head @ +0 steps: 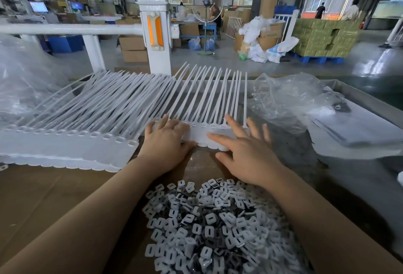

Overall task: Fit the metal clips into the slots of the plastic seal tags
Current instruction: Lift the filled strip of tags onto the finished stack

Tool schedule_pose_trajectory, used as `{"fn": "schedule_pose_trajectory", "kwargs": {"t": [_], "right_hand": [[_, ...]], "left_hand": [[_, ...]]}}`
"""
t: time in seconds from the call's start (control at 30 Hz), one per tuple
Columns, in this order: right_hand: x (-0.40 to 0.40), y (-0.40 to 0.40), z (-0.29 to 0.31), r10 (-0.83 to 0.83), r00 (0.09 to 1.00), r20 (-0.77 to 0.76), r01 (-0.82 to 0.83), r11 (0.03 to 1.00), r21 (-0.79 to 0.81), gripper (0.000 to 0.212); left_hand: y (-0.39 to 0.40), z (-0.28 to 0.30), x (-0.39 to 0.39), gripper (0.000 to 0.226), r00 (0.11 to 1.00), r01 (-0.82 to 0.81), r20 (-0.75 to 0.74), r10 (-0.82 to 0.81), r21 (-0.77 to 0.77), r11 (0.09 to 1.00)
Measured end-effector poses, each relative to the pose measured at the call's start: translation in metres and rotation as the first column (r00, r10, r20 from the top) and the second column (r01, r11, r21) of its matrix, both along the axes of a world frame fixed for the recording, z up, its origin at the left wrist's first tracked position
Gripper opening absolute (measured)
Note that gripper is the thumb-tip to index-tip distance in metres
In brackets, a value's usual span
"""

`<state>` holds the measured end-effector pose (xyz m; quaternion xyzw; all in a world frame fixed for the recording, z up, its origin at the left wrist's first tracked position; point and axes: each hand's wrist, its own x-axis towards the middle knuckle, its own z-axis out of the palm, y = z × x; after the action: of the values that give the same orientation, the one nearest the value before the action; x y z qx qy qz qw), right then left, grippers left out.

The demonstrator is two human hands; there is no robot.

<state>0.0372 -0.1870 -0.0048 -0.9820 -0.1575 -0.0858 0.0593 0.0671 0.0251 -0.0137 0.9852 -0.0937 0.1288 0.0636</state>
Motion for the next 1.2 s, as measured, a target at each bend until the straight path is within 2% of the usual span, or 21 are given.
{"fn": "schedule_pose_trajectory", "kwargs": {"t": [0.23, 0.37, 0.43, 0.5, 0.57, 0.6, 0.73, 0.87, 1.07, 1.2], "right_hand": [[0.0, 0.0, -0.004, 0.003, 0.983, -0.182, -0.021, 0.995, -0.094, 0.05], [-0.003, 0.003, -0.002, 0.011, 0.976, -0.216, -0.021, 0.999, -0.047, 0.052], [-0.007, 0.004, 0.002, 0.045, 0.99, -0.134, -0.044, 0.999, 0.01, 0.051], [-0.009, 0.007, 0.005, 0.088, 0.996, -0.007, -0.087, 0.993, 0.075, 0.048], [-0.01, 0.008, 0.006, 0.114, 0.99, 0.077, -0.124, 0.984, 0.132, 0.04], [-0.01, 0.008, 0.006, 0.12, 0.988, 0.098, -0.133, 0.98, 0.151, 0.036], [-0.01, 0.007, 0.005, 0.122, 0.984, 0.126, -0.143, 0.975, 0.169, 0.03], [-0.009, 0.007, 0.005, 0.116, 0.986, 0.119, -0.136, 0.976, 0.173, 0.03], [-0.012, 0.008, 0.007, 0.107, 0.989, 0.105, -0.125, 0.975, 0.184, 0.029], [-0.012, 0.008, 0.008, 0.105, 0.99, 0.097, -0.122, 0.975, 0.184, 0.03]], "left_hand": [[0.001, 0.019, -0.003, 0.059, 1.0, 0.004, 0.014, -0.005, 0.084, 0.996], [0.025, 0.046, 0.001, 0.068, 0.982, -0.176, 0.101, 0.162, 0.143, 0.974], [0.044, 0.054, 0.002, 0.072, 0.946, -0.323, 0.026, 0.323, 0.168, 0.932], [0.062, 0.057, 0.003, 0.079, 0.883, -0.415, -0.15, 0.445, 0.192, 0.889], [0.077, 0.056, 0.005, 0.085, 0.836, -0.429, -0.29, 0.466, 0.183, 0.884], [0.082, 0.056, 0.007, 0.087, 0.837, -0.426, -0.313, 0.449, 0.145, 0.893], [0.087, 0.059, 0.009, 0.073, 0.893, -0.381, -0.286, 0.347, -0.07, 0.922], [0.086, 0.059, 0.011, 0.045, 0.912, -0.362, -0.217, 0.348, -0.03, 0.932], [0.082, 0.064, 0.005, 0.057, 0.903, -0.401, -0.154, 0.401, 0.036, 0.915], [0.082, 0.066, 0.0, 0.045, 0.904, -0.423, -0.099, 0.415, -0.073, 0.903]]}}
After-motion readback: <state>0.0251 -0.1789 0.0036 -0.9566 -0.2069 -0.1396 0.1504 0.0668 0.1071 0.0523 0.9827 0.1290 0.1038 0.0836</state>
